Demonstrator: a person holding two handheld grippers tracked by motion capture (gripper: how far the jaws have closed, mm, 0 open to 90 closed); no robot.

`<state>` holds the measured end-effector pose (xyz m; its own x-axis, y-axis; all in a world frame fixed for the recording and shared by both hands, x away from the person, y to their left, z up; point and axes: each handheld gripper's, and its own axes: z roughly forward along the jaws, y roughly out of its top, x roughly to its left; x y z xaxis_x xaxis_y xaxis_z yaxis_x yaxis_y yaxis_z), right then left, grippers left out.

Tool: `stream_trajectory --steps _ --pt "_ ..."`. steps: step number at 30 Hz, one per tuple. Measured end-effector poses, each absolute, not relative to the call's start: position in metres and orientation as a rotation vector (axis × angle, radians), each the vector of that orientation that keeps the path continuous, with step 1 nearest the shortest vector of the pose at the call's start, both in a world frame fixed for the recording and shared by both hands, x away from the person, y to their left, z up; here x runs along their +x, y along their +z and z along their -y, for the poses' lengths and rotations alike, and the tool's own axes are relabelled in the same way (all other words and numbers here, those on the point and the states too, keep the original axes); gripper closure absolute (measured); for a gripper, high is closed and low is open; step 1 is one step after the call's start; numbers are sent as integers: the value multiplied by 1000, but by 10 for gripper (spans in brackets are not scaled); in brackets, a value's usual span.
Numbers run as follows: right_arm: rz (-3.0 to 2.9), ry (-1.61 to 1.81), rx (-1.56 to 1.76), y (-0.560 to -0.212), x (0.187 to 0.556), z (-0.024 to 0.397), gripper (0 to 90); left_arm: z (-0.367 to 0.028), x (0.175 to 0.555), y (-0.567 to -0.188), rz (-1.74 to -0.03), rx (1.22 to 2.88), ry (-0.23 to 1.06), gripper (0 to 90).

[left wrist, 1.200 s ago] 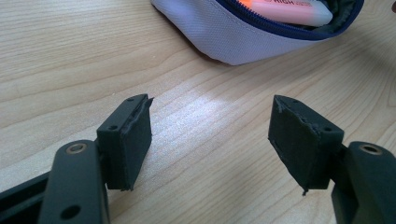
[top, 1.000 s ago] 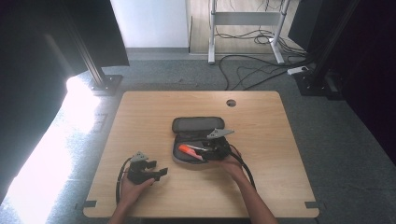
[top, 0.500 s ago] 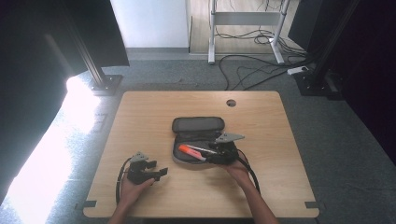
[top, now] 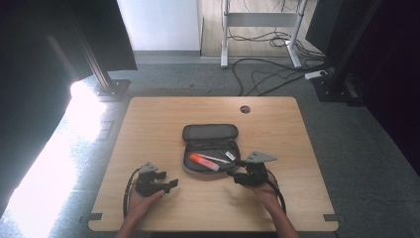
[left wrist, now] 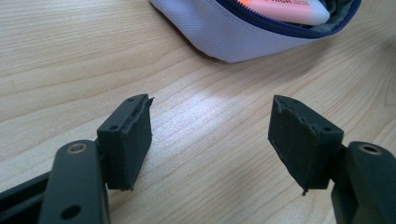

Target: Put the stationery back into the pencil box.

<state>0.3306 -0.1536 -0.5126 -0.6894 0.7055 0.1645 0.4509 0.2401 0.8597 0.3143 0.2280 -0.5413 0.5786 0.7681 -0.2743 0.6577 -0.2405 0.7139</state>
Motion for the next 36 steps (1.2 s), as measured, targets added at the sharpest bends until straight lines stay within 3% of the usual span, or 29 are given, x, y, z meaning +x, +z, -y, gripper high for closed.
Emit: stream_trajectory --steps 19,36 --pt "-2227 1323 1210 -540 293 200 422 -228 312 -540 -1141 1971 172 305" --pt "-2221 1298 1246 -547 292 208 407 -229 312 -540 -1140 1970 169 305"
